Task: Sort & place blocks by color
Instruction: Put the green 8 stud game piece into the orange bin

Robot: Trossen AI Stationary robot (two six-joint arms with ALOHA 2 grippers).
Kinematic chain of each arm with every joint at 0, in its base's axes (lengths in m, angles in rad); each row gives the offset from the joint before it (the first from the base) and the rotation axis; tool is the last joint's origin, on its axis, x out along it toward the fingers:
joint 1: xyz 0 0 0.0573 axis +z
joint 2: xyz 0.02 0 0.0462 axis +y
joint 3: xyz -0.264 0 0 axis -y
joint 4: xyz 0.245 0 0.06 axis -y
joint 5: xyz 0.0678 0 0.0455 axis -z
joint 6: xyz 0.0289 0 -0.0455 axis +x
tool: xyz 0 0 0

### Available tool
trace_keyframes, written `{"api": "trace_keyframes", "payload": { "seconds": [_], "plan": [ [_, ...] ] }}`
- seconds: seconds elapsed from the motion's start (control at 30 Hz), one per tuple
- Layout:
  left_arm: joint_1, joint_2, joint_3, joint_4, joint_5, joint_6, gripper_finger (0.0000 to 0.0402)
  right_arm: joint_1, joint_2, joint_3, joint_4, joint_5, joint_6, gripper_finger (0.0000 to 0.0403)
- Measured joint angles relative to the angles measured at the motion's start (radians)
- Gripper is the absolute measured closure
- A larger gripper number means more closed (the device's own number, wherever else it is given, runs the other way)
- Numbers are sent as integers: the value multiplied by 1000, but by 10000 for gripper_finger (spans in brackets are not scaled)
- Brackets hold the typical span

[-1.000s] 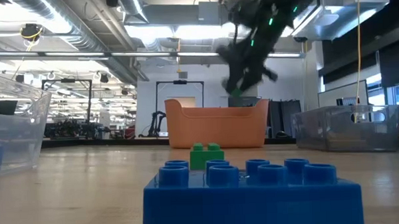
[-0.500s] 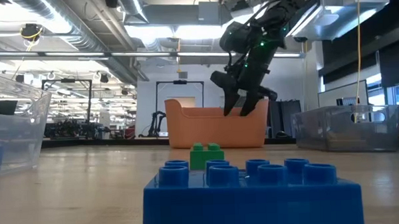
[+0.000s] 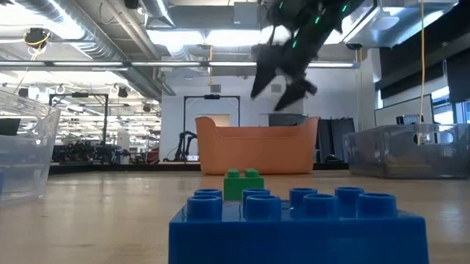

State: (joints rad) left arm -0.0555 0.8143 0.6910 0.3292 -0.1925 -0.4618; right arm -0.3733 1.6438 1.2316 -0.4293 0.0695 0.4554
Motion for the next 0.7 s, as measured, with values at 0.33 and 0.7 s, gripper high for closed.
{"api": "trace_keyframes", "payload": {
  "seconds": [0.33, 0.7],
  "plan": [
    [0, 0, 0, -3, 24, 0, 152, 282, -350, -208, 164, -45, 8, 5],
    [0, 0, 0, -7, 30, 100, 152, 526, -506, -426, 652, 0, 4, 5]
  ]
}}
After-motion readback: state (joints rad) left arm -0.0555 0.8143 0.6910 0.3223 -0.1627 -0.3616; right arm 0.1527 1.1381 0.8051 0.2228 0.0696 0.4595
